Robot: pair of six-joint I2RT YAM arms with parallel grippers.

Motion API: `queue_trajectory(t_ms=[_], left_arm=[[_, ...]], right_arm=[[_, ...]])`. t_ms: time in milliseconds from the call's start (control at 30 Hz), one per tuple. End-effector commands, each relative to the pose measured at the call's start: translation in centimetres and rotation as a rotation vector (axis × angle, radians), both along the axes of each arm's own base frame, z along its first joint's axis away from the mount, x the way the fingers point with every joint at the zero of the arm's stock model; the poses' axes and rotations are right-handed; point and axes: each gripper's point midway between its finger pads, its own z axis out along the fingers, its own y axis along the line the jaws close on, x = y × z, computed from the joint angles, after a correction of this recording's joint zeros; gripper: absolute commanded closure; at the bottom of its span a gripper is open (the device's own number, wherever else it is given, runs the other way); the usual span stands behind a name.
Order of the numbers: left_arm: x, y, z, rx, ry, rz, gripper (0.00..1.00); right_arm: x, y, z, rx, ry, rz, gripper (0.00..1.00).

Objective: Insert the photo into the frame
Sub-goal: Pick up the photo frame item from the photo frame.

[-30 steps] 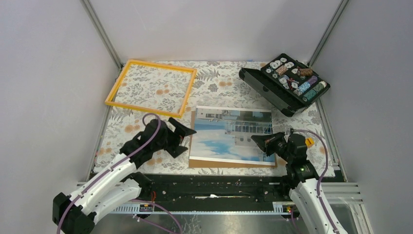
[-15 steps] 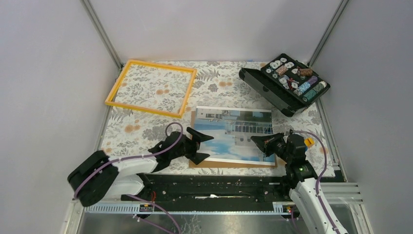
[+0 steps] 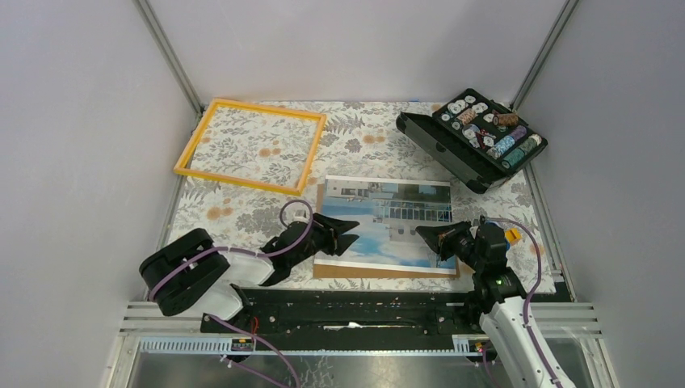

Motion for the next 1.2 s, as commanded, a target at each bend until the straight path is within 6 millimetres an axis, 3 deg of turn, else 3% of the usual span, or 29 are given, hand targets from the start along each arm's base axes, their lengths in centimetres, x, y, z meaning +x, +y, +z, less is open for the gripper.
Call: queue_trajectory(t_ms=[0, 233, 300, 433, 567, 633, 700, 733, 933, 1067, 1167], left_arm=[[1.2, -0.1, 3.5, -0.156, -0.087, 0.061, 0.53], [1.6, -0.4, 4.7, -0.226, -0.136, 0.062, 0.71], [1.6, -0.7, 4.5, -0.207, -0.137, 0.05, 0.81], [1.3, -1.5, 4.0, -0.143, -0.143, 0.004, 0.99], [1.2, -1.9, 3.9, -0.053, -0.169, -0.032, 1.0], [1.1, -1.9, 3.8, 0.025, -0.194, -0.052, 1.0], [1.3, -1.7, 4.1, 0.121, -0.244, -0.073, 1.0], [1.4, -1.5, 4.2, 0.183, -0.274, -0.083, 1.0], [2.9, -0.3, 7.0, 0.47, -0.466, -0.177, 1.0], [4.5, 3.3, 6.2, 0.653, -0.465, -0.287, 1.0], [6.7, 7.1, 6.3, 0.798, -0.497, -0.357, 1.0]], right_arm=[[0.0, 0.3, 1.2, 0.028, -0.049, 0.014, 1.0], [-0.2, 0.4, 1.0, 0.033, -0.041, 0.014, 1.0], [-0.4, 0.3, 0.8, 0.028, -0.032, 0.015, 0.94], [-0.7, 0.1, 0.1, 0.011, -0.008, 0.01, 0.71], [-1.5, -0.1, -0.8, -0.026, 0.028, 0.016, 0.53], [-2.0, -0.4, -1.2, -0.073, 0.039, 0.024, 0.37], [-2.4, -0.9, -1.2, -0.142, 0.027, 0.033, 0.09], [-2.5, -1.3, -1.1, -0.184, 0.018, 0.035, 0.02], [-2.9, -2.9, 1.3, -0.467, -0.113, 0.133, 0.0], [-2.9, -3.6, 3.3, -0.596, -0.187, 0.184, 0.0], [-2.5, -4.8, 6.4, -0.718, -0.294, 0.172, 0.0]])
